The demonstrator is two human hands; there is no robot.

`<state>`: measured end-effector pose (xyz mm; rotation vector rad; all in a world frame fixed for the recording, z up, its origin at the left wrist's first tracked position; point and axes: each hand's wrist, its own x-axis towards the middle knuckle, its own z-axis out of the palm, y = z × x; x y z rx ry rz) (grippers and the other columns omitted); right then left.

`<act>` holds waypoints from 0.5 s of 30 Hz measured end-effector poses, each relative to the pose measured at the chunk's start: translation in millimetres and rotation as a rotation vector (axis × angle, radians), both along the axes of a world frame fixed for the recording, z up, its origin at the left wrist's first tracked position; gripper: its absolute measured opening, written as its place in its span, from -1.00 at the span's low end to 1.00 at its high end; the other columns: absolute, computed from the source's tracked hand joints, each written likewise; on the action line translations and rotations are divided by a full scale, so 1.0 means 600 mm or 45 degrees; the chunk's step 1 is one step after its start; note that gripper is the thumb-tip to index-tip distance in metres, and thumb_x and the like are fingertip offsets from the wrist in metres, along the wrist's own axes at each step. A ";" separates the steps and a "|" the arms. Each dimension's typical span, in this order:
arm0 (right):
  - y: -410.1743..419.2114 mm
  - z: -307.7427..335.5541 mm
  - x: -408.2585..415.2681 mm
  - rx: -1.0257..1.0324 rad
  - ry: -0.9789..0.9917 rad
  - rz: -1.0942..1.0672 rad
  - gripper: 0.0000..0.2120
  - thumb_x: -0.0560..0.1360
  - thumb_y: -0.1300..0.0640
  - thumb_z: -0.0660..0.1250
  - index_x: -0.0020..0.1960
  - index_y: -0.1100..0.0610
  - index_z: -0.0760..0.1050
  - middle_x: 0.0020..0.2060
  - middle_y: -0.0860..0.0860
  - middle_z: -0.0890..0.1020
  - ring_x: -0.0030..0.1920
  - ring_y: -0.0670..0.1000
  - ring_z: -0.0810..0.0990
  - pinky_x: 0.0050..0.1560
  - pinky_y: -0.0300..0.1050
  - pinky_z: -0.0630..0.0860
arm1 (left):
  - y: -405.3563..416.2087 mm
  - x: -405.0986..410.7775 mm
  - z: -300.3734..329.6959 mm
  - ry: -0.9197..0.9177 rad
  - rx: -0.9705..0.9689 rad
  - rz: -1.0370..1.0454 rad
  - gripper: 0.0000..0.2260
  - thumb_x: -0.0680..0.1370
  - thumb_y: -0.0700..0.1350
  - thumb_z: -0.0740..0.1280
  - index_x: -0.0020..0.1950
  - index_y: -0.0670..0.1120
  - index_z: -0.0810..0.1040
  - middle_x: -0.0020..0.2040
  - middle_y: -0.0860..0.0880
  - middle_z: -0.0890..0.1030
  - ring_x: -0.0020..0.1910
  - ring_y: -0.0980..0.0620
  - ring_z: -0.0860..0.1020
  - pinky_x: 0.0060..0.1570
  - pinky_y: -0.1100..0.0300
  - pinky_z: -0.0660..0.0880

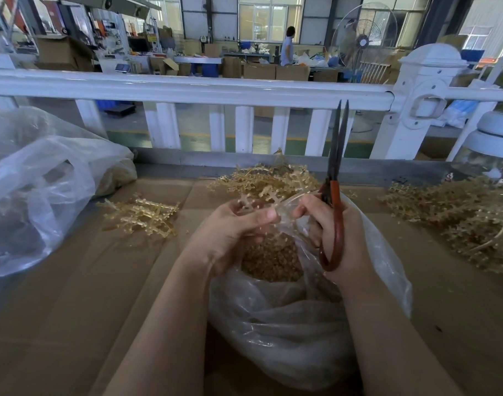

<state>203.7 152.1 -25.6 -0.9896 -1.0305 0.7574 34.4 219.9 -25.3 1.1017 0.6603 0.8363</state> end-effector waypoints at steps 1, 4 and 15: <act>0.000 0.000 -0.001 0.021 0.053 0.021 -0.80 0.64 0.28 0.27 -0.12 0.37 0.51 -0.51 -0.10 0.56 -0.58 -0.21 0.47 -0.53 -0.42 0.37 | 0.000 0.001 -0.002 -0.001 -0.017 -0.029 -0.40 0.23 -0.14 0.60 0.20 -0.23 0.49 -0.04 -0.16 0.71 -0.25 0.03 0.66 -0.34 0.29 0.53; 0.004 -0.002 -0.002 0.038 0.114 0.049 -0.75 0.65 0.26 0.27 0.01 0.49 0.47 -0.52 -0.11 0.54 -0.61 -0.20 0.42 -0.57 -0.38 0.35 | 0.003 -0.001 -0.004 0.140 0.041 -0.048 -0.46 0.18 -0.10 0.64 0.09 -0.24 0.61 -0.17 -0.10 0.67 -0.35 0.11 0.53 -0.41 0.34 0.42; 0.008 -0.007 -0.006 0.015 -0.127 -0.016 -0.70 0.49 -0.04 0.42 -0.10 0.23 0.61 -0.53 -0.15 0.51 -0.54 -0.18 0.46 -0.48 -0.43 0.36 | -0.013 0.009 0.004 0.062 0.083 0.009 -0.81 0.24 -0.12 0.55 -0.19 -0.15 0.72 -0.25 -0.09 0.66 -0.26 0.03 0.50 -0.14 0.20 0.43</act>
